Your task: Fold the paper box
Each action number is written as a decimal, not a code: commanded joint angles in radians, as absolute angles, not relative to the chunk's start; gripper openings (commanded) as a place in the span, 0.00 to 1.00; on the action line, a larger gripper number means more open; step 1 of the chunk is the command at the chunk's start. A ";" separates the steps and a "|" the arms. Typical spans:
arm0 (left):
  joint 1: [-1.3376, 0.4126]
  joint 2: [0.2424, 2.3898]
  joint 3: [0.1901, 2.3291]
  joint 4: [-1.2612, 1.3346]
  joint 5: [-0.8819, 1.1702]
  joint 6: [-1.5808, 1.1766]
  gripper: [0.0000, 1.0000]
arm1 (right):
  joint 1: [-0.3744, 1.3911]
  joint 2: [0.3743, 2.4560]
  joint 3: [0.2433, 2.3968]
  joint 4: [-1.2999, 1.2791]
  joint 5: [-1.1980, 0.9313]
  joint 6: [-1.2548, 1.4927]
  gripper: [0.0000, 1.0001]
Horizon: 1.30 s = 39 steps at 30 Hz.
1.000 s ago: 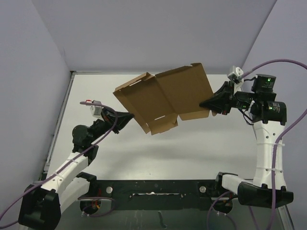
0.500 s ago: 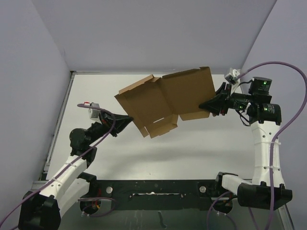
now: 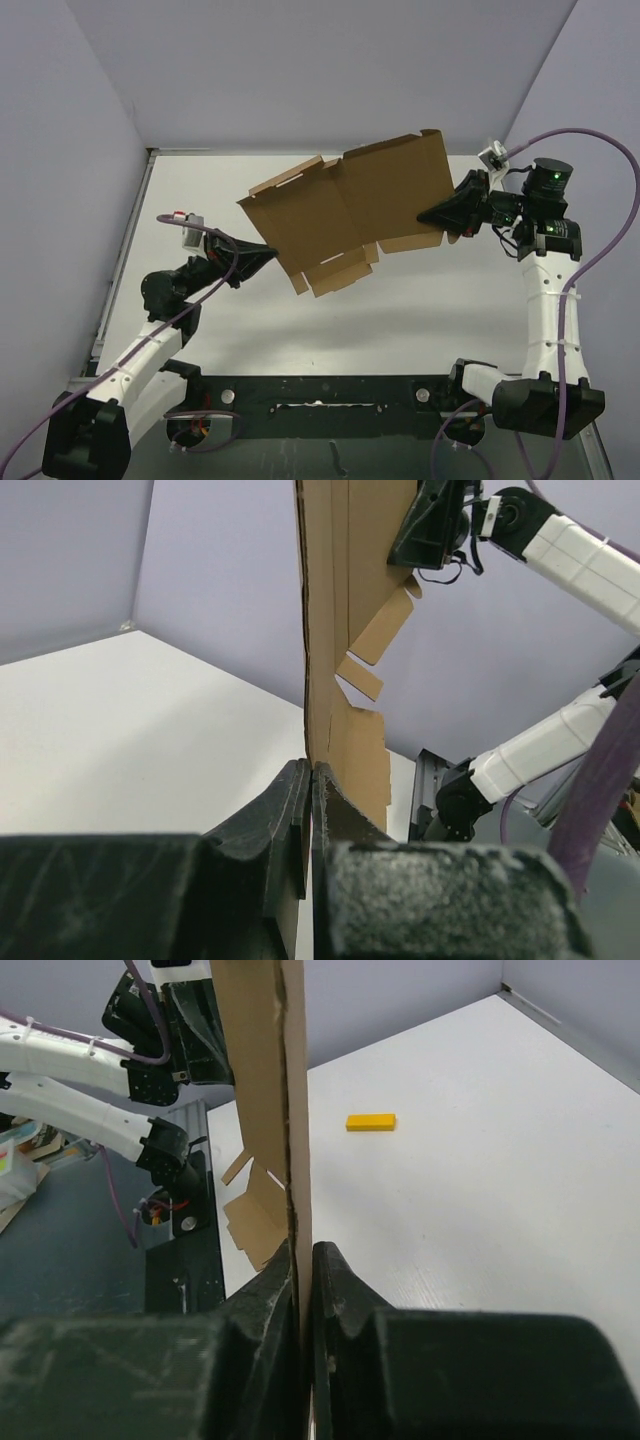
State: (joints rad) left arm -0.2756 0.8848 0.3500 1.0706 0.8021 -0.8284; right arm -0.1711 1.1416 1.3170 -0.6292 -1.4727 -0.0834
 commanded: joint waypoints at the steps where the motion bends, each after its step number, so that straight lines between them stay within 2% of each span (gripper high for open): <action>1: -0.225 0.913 0.372 1.297 0.887 -0.965 0.00 | -0.199 1.152 1.302 -0.502 -1.607 0.023 0.00; 7: -0.183 0.963 0.387 1.324 0.885 -1.034 0.00 | -0.199 1.142 1.304 -0.504 -1.606 0.024 0.00; 8: -0.172 0.956 0.407 1.193 0.866 -0.992 0.10 | -0.199 1.137 1.317 -0.521 -1.565 0.001 0.00; 9: -0.170 0.954 0.408 1.193 0.864 -0.992 0.10 | -0.199 1.137 1.317 -0.528 -1.559 0.001 0.00; 11: -0.159 0.909 0.414 1.071 0.835 -0.947 0.29 | -0.203 1.142 1.345 -0.623 -1.535 -0.083 0.00; 12: -0.150 0.875 0.415 1.002 0.811 -0.924 0.35 | -0.203 1.148 1.369 -0.704 -1.515 -0.159 0.00; 16: -0.110 0.685 0.443 0.676 0.721 -0.803 0.56 | -0.199 1.160 1.459 -0.981 -1.398 -0.461 0.00; 18: -0.106 0.610 0.496 0.496 0.681 -0.717 0.61 | -0.195 1.160 1.481 -1.080 -1.336 -0.587 0.00; 21: -0.106 0.606 0.620 0.330 0.726 -0.586 0.62 | -0.170 1.148 1.487 -1.182 -1.235 -0.760 0.00; 25: -0.106 0.703 0.801 0.242 0.852 -0.433 0.59 | -0.123 1.123 1.480 -1.275 -1.131 -0.947 0.00; 32: -0.113 0.909 1.021 0.319 1.060 -0.377 0.61 | -0.035 1.112 1.523 -1.376 -1.023 -1.134 0.00; 36: -0.197 1.044 1.092 0.378 1.148 -0.362 0.56 | 0.002 1.123 1.562 -1.422 -1.026 -1.188 0.00; 39: -0.283 1.106 1.151 0.221 1.152 -0.193 0.51 | 0.025 1.130 1.584 -1.447 -1.026 -1.210 0.00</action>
